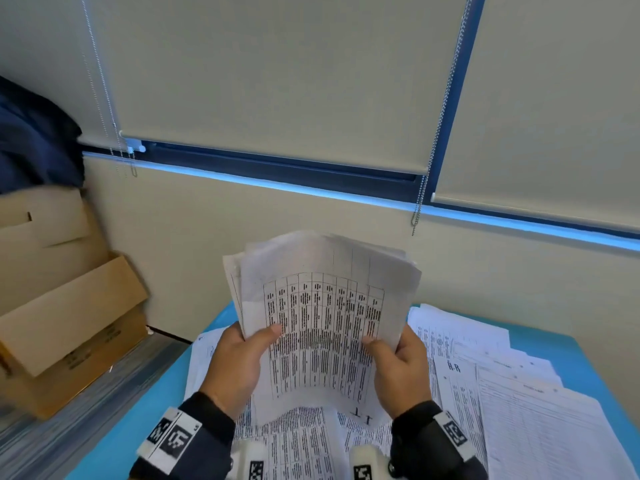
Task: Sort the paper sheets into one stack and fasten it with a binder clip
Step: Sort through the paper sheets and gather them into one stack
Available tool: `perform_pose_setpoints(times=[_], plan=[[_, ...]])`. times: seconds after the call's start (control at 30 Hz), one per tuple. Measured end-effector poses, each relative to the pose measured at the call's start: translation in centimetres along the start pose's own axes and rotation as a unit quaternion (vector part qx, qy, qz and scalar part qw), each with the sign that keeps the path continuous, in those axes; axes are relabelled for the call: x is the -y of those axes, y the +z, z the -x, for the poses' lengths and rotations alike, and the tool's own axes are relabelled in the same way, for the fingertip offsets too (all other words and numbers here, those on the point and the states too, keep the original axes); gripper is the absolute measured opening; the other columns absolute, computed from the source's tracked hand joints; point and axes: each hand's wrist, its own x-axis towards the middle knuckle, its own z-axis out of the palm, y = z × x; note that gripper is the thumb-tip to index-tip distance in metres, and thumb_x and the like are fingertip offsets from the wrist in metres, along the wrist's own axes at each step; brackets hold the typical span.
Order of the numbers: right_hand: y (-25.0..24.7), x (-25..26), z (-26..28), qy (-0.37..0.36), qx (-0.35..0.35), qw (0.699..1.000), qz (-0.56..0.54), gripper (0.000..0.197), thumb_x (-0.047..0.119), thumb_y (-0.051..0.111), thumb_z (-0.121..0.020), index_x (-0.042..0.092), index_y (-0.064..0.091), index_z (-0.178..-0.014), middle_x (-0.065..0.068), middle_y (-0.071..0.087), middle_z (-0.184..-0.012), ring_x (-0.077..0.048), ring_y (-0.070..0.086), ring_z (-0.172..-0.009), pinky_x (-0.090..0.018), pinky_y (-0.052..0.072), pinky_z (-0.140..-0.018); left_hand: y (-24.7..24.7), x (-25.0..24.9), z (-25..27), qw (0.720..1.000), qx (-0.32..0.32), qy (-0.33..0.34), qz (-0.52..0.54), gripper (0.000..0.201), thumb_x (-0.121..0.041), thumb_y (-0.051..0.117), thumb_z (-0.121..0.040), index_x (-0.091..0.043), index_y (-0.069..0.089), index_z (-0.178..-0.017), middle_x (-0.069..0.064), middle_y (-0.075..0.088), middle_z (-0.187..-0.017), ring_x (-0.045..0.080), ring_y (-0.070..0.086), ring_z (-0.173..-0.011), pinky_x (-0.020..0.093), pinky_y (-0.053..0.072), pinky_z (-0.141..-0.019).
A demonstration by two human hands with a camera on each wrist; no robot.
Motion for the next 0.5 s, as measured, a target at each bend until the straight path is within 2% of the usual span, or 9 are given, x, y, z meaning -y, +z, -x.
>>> perform_pose_setpoints(times=[0.1,0.13,0.2,0.27,0.33,0.4,0.47,0.5], plan=[[-0.8,-1.4,1.1,0.052,0.011,0.998,0.031,0.027,-0.007,0.059,-0.086,0.018,0.067,-0.089,0.0,0.073,-0.081,-0.017,0.068,-0.082,-0.021,0.054,-0.062,-0.8,2.3,-0.1,0.999,0.036,-0.036,-0.006,0.032,-0.015,0.074,-0.078,-0.016,0.07,-0.11,0.001,0.076,-0.105,0.022,0.069,-0.105,0.043,0.049,-0.098],[-1.0,-2.1,1.6,0.073,0.02,0.996,0.044,0.027,-0.008,0.057,-0.087,0.018,0.066,-0.089,0.0,0.072,-0.08,-0.018,0.067,-0.084,-0.019,0.053,-0.061,-0.9,3.0,0.0,0.997,0.043,-0.052,-0.021,0.034,-0.016,0.074,-0.075,-0.017,0.07,-0.109,0.001,0.076,-0.105,0.025,0.068,-0.106,0.046,0.048,-0.1],[-1.0,-2.7,2.2,0.087,0.032,0.994,0.054,0.025,-0.004,0.055,-0.09,0.018,0.065,-0.092,0.002,0.07,-0.087,-0.018,0.065,-0.087,-0.015,0.053,-0.061,-0.7,4.3,-0.1,0.994,0.058,-0.066,-0.059,0.024,-0.01,0.074,-0.082,-0.02,0.071,-0.104,-0.001,0.077,-0.102,0.024,0.069,-0.105,0.048,0.048,-0.102],[-0.9,-2.9,2.2,0.074,0.023,0.996,0.052,0.02,0.004,0.058,-0.091,0.021,0.067,-0.092,0.0,0.072,-0.087,-0.015,0.066,-0.086,-0.017,0.054,-0.064,-0.5,4.9,-0.7,0.992,0.06,-0.06,-0.092,0.017,-0.011,0.066,-0.091,-0.025,0.07,-0.1,-0.001,0.076,-0.102,0.021,0.068,-0.104,0.046,0.047,-0.103],[-1.1,-2.1,1.9,0.055,0.027,0.997,0.037,0.009,0.023,0.06,-0.088,0.02,0.068,-0.091,-0.007,0.07,-0.083,-0.012,0.066,-0.081,-0.022,0.054,-0.067,-0.3,4.8,-1.5,0.993,0.046,-0.047,-0.102,0.017,-0.012,0.063,-0.093,-0.028,0.068,-0.097,-0.004,0.074,-0.103,0.019,0.066,-0.104,0.042,0.046,-0.102],[-2.0,-1.3,1.4,0.023,0.044,0.998,0.036,0.024,0.036,0.058,-0.083,0.013,0.065,-0.085,-0.011,0.065,-0.077,-0.011,0.061,-0.073,-0.02,0.051,-0.067,-0.2,4.9,-2.2,0.996,0.033,-0.038,-0.075,0.02,-0.009,0.063,-0.092,-0.027,0.069,-0.098,-0.002,0.075,-0.104,0.02,0.067,-0.103,0.041,0.047,-0.1],[-3.8,-0.8,0.7,0.013,0.049,0.997,0.057,0.033,0.042,0.057,-0.082,0.009,0.058,-0.075,-0.002,0.057,-0.066,-0.009,0.053,-0.065,-0.016,0.043,-0.063,-0.2,5.5,-2.5,0.998,0.012,-0.051,-0.023,0.024,-0.003,0.061,-0.092,-0.024,0.069,-0.101,-0.004,0.076,-0.098,0.021,0.068,-0.1,0.038,0.049,-0.095],[-5.0,-0.8,0.1,0.024,0.046,0.996,0.077,0.036,0.044,0.058,-0.08,0.008,0.057,-0.074,0.001,0.057,-0.067,-0.009,0.052,-0.065,-0.016,0.042,-0.062,-0.4,6.3,-2.7,0.998,-0.001,-0.067,0.008,0.025,0.0,0.059,-0.092,-0.022,0.069,-0.101,-0.007,0.076,-0.095,0.02,0.067,-0.097,0.036,0.049,-0.091]])
